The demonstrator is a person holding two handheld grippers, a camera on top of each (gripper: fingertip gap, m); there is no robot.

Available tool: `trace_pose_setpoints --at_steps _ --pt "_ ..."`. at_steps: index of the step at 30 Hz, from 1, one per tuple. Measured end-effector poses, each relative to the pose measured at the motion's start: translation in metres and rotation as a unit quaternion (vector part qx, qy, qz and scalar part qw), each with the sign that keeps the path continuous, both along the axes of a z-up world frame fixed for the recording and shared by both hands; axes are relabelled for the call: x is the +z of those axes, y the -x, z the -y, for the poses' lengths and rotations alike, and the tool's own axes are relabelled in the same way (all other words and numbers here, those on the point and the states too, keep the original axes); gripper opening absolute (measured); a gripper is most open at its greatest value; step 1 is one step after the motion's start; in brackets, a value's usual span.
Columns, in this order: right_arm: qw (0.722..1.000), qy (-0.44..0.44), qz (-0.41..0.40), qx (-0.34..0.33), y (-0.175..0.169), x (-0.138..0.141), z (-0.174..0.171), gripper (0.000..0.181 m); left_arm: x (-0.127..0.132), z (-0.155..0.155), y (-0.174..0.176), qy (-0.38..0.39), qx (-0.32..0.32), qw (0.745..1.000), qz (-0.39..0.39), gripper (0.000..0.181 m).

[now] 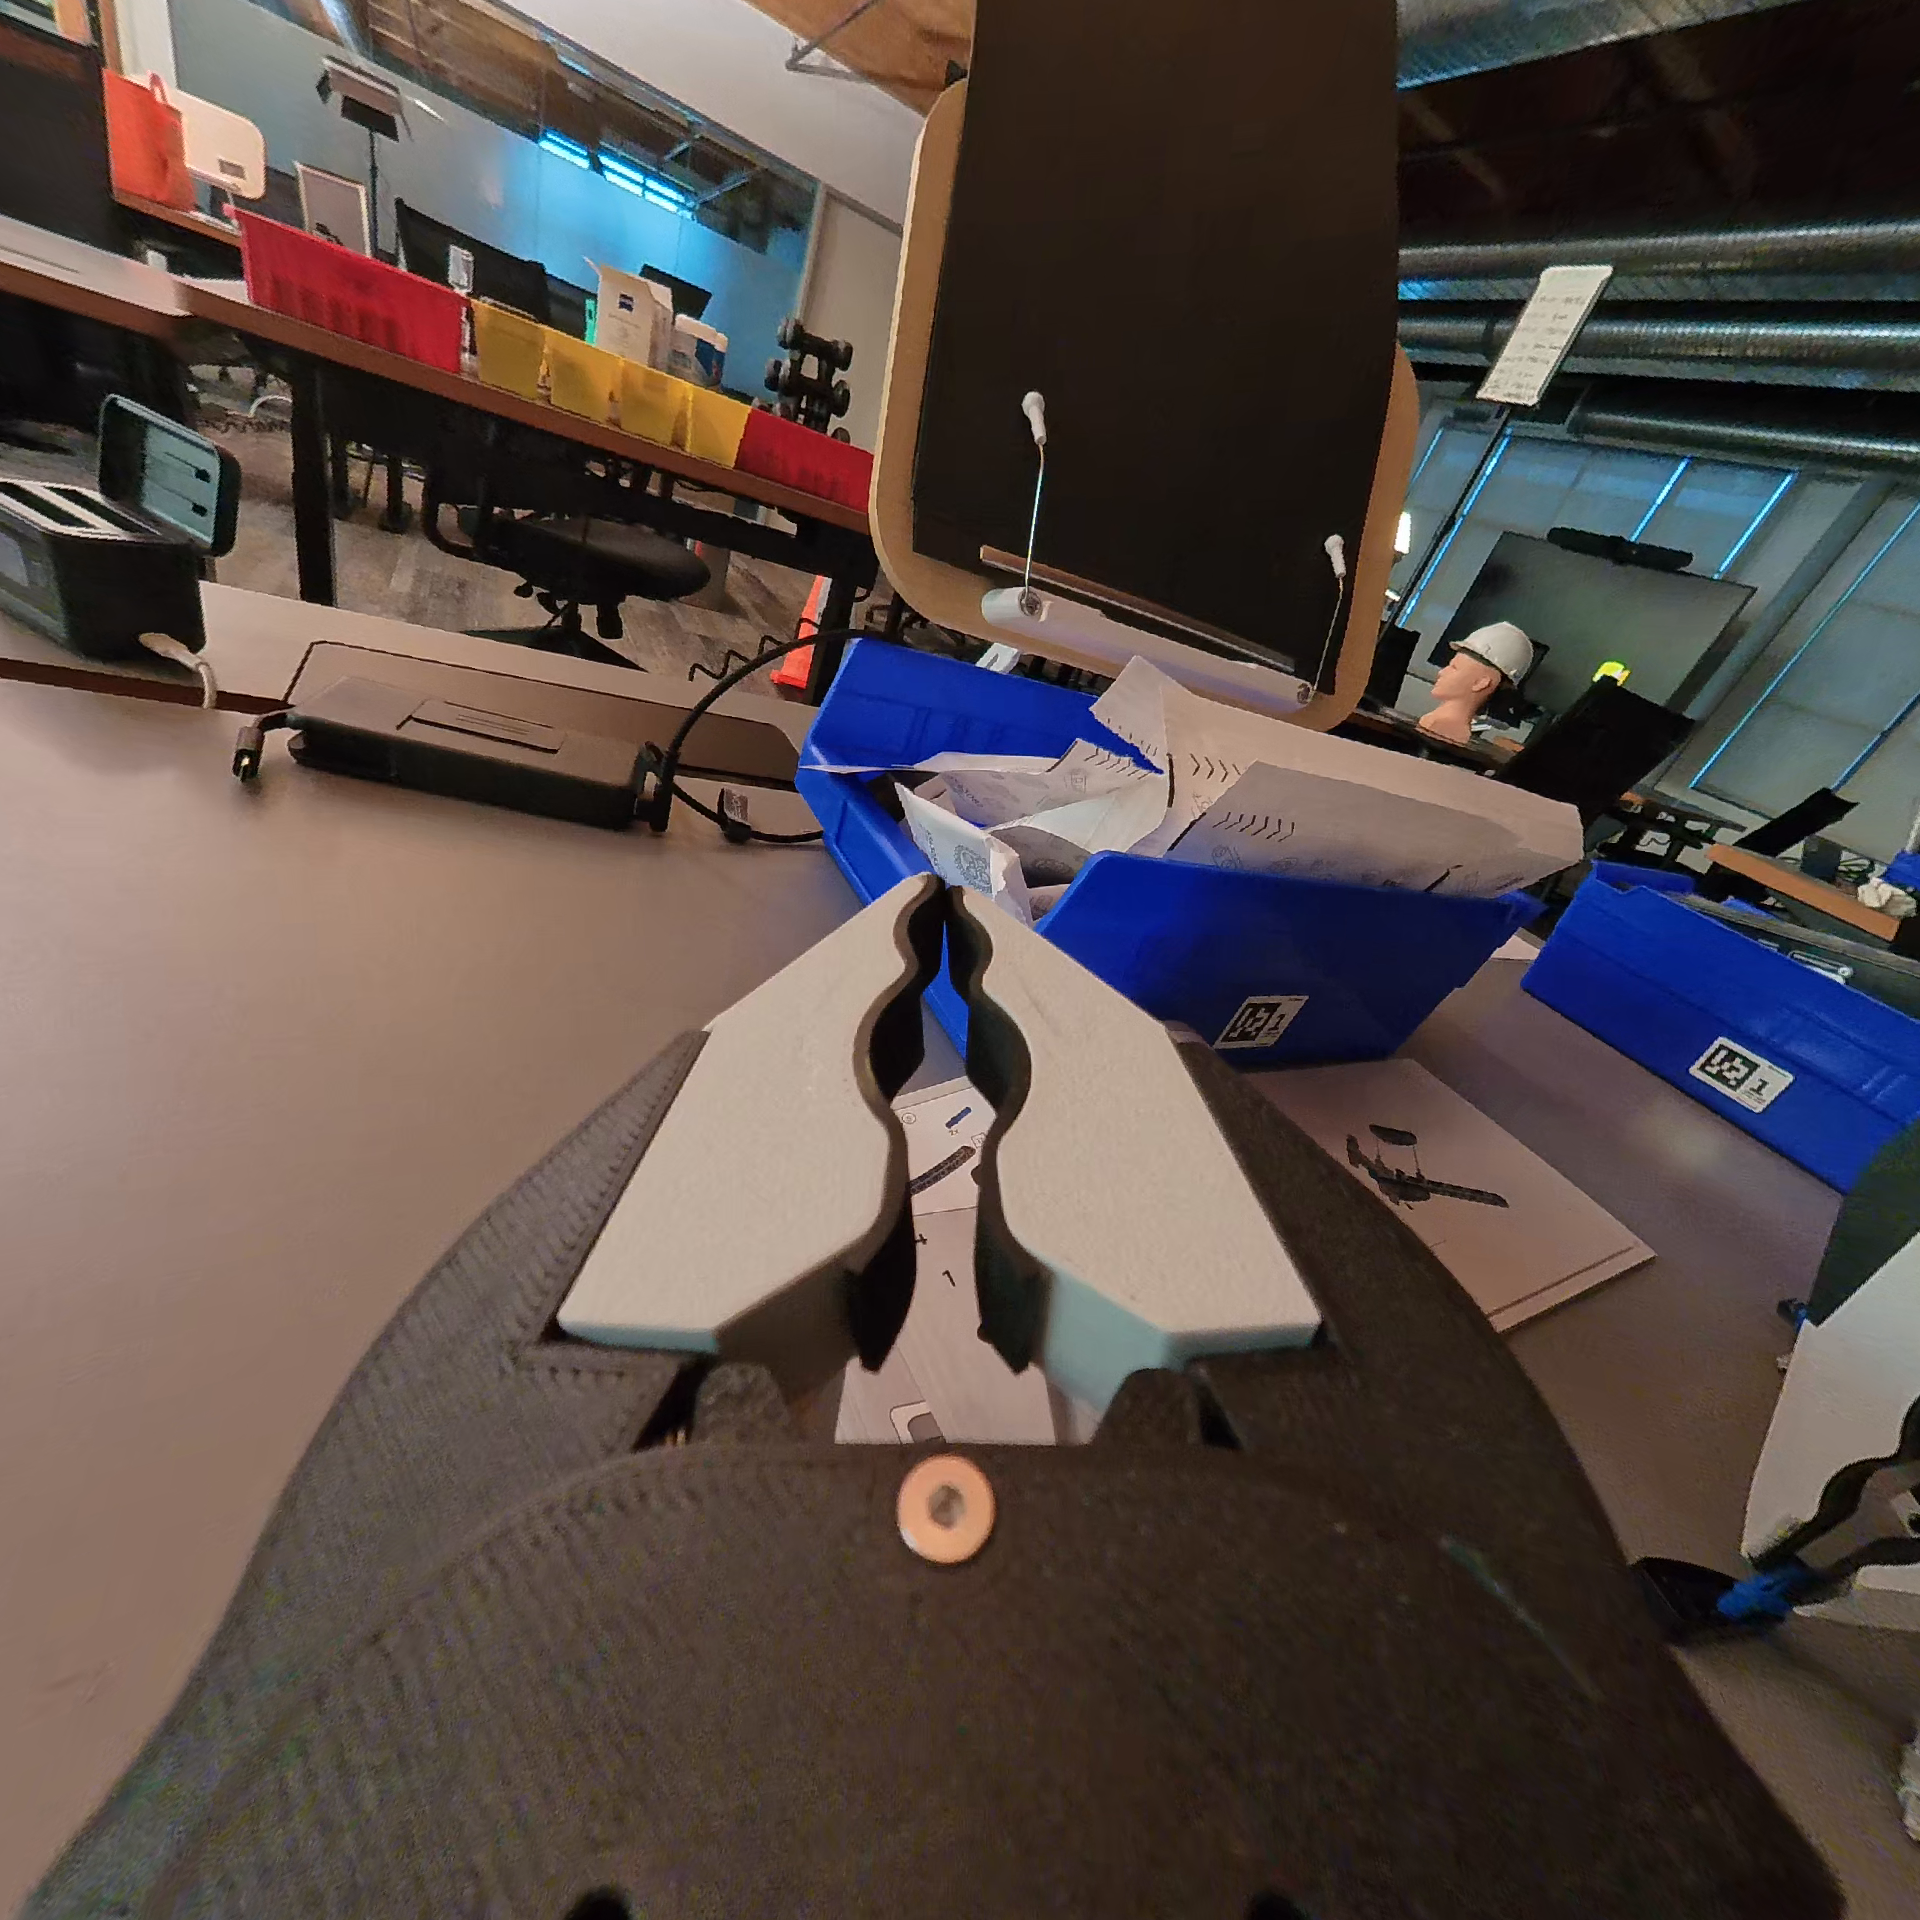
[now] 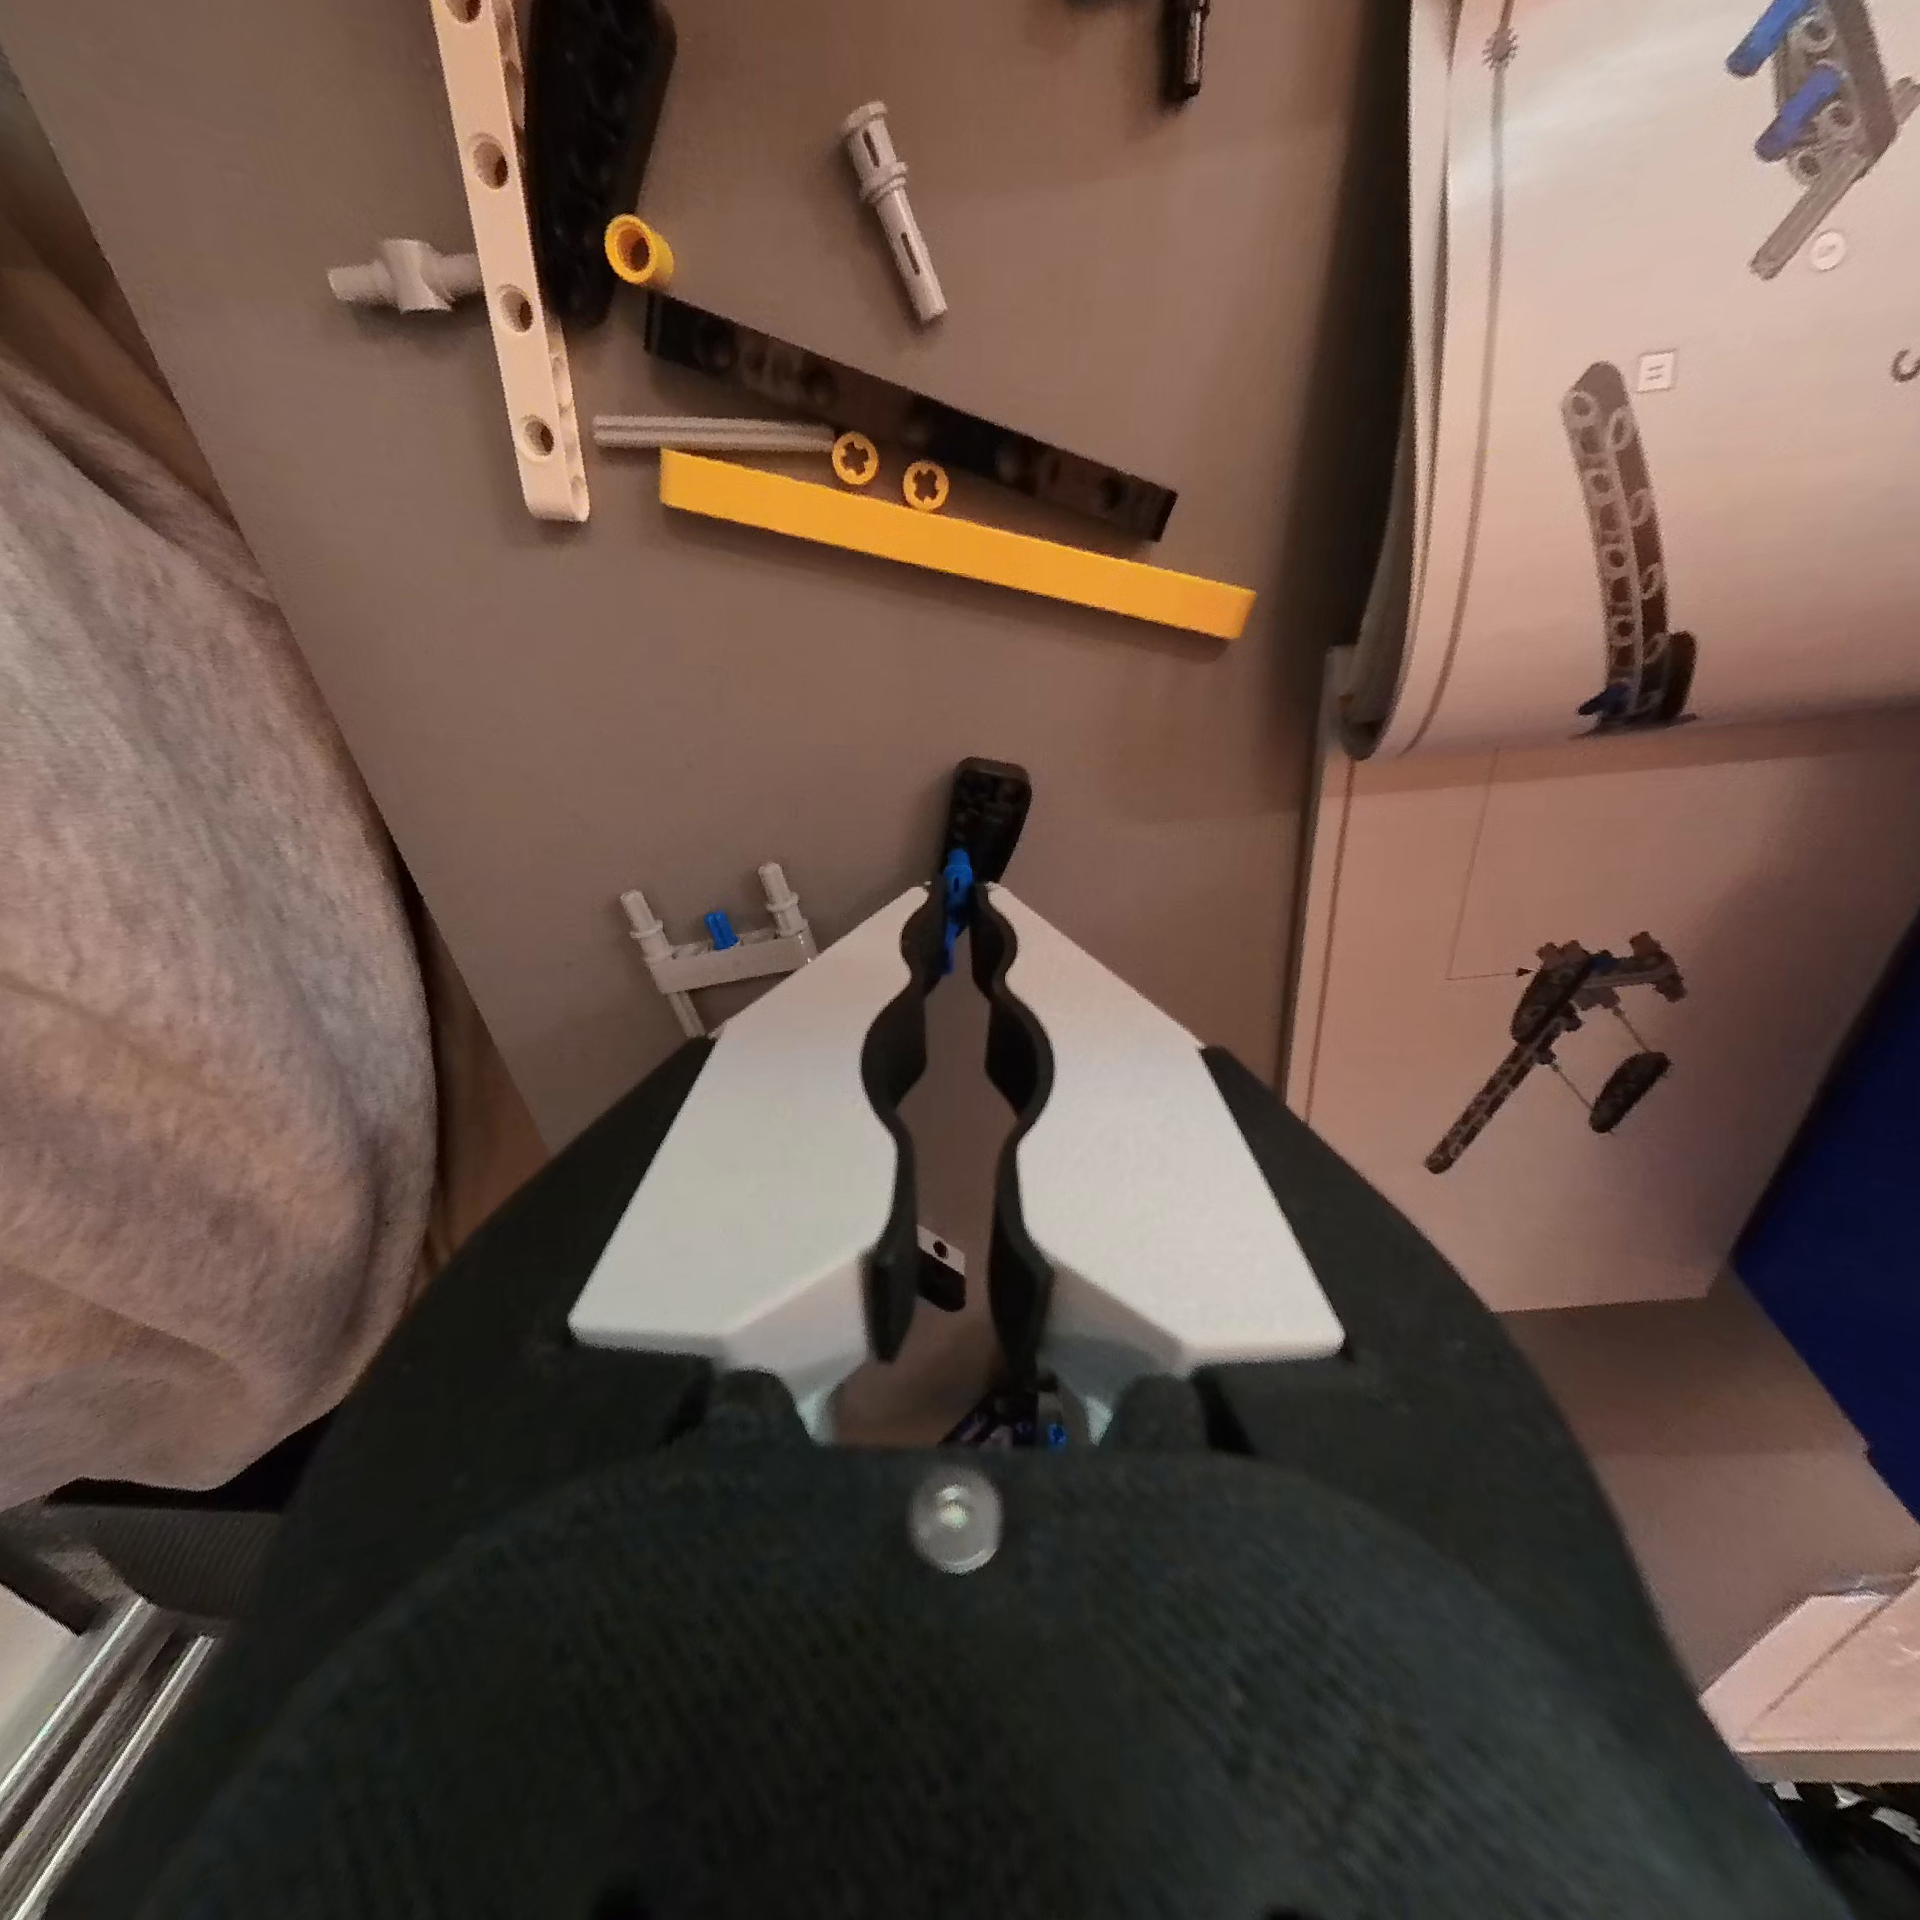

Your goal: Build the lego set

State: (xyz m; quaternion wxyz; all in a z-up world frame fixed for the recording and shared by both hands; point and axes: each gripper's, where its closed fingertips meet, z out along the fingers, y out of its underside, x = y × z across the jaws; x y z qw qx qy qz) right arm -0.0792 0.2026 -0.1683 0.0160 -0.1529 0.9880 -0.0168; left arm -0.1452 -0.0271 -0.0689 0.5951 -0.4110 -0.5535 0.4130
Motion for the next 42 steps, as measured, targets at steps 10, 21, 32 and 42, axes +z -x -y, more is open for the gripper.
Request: trace_pose_setpoints --at_steps 10,21,32,42 --pt "1.0 -0.001 -0.001 0.005 -0.002 -0.001 0.004 0.003 0.0 0.001 0.0 -0.002 0.0 1.0 0.0 0.0" --pt "0.999 0.033 0.011 -0.026 0.001 -0.001 -0.005 0.003 0.0 0.003 -0.001 -0.015 -0.003 1.0 -0.003 0.0" --pt "0.998 0.044 0.019 -0.038 0.002 0.0 -0.011 0.003 -0.001 0.003 -0.001 -0.018 -0.003 1.0 -0.002 0.0" --pt "0.998 0.036 0.027 -0.034 -0.001 -0.001 -0.016 0.003 0.0 0.004 -0.001 -0.023 -0.004 1.0 -0.005 0.0"
